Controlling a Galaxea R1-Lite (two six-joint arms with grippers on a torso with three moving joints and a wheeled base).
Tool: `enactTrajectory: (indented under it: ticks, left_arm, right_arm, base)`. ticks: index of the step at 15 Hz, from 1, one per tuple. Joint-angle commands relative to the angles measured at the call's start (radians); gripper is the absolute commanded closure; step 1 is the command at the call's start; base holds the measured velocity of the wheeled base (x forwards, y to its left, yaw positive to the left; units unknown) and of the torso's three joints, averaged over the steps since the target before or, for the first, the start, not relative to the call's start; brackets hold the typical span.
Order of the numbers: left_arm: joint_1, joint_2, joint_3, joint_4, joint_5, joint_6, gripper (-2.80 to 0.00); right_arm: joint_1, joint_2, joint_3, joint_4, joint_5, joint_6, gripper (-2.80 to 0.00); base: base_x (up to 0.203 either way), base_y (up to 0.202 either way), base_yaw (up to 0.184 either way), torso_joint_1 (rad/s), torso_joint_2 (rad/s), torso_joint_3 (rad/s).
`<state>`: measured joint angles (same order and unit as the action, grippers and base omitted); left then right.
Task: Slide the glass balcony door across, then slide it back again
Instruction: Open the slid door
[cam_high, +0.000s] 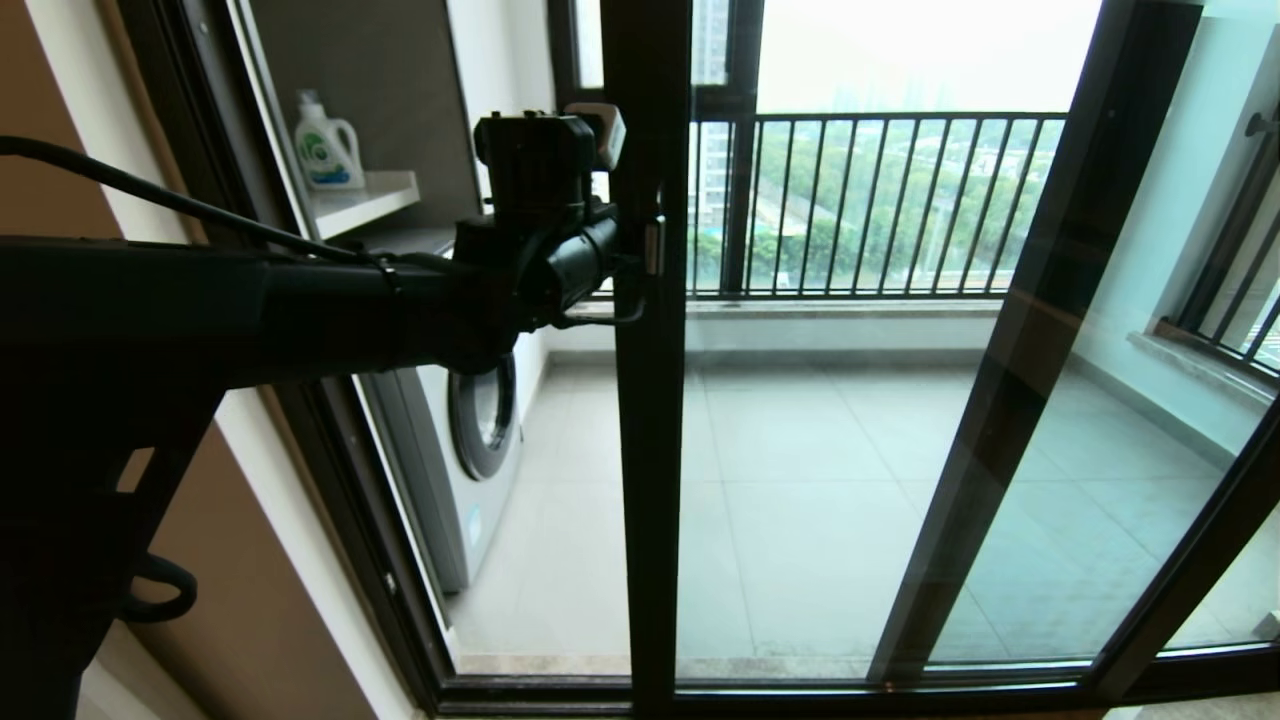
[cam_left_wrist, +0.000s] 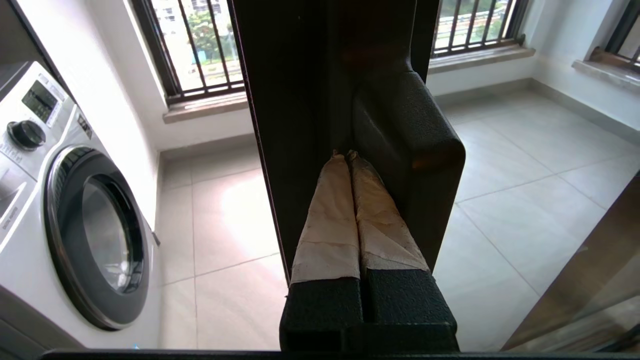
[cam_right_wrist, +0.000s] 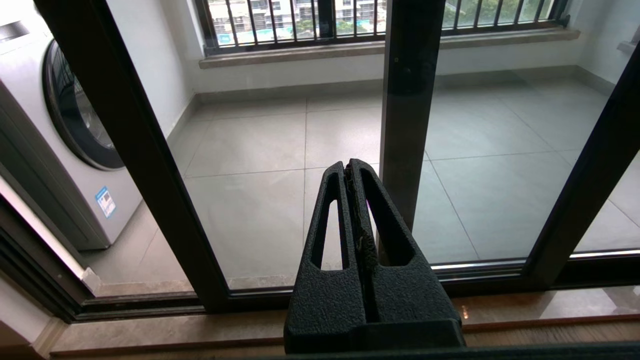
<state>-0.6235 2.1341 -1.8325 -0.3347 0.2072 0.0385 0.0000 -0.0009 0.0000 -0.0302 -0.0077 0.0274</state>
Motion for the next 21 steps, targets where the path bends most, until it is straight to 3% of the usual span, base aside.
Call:
enactTrajectory:
  ticks: [1, 6, 9, 16, 21]
  left_arm:
    - [-0.018, 0.025, -0.022, 0.000, 0.000, 0.000, 0.00]
    - [-0.018, 0.000, 0.001, 0.001, 0.044, -0.002, 0.00]
    - [-0.011, -0.087, 0.111, 0.000, 0.050, -0.002, 0.00]
    - [0.054, -0.544, 0.550, -0.013, 0.055, -0.004, 0.00]
    - [0.199, -1.006, 0.898, -0.006, 0.054, 0.017, 0.00]
  right_arm:
    - [0.000, 0.001, 0.012, 0.000, 0.000, 0.000, 0.00]
    - [0.000, 0.001, 0.012, 0.000, 0.000, 0.000, 0.00]
    - [0.000, 0.001, 0.012, 0.000, 0.000, 0.000, 0.00]
    - [0.000, 0.001, 0.012, 0.000, 0.000, -0.001, 0.00]
    - [0.000, 0.001, 0.012, 0.000, 0.000, 0.000, 0.00]
  base:
    - [0.000, 0.000, 0.000, 0.000, 0.00, 0.000]
    - [0.000, 0.000, 0.000, 0.000, 0.00, 0.000]
    - [0.000, 0.000, 0.000, 0.000, 0.00, 0.000]
    - [0.000, 0.000, 0.000, 0.000, 0.00, 0.000]
    - [0.000, 0.000, 0.000, 0.000, 0.00, 0.000]
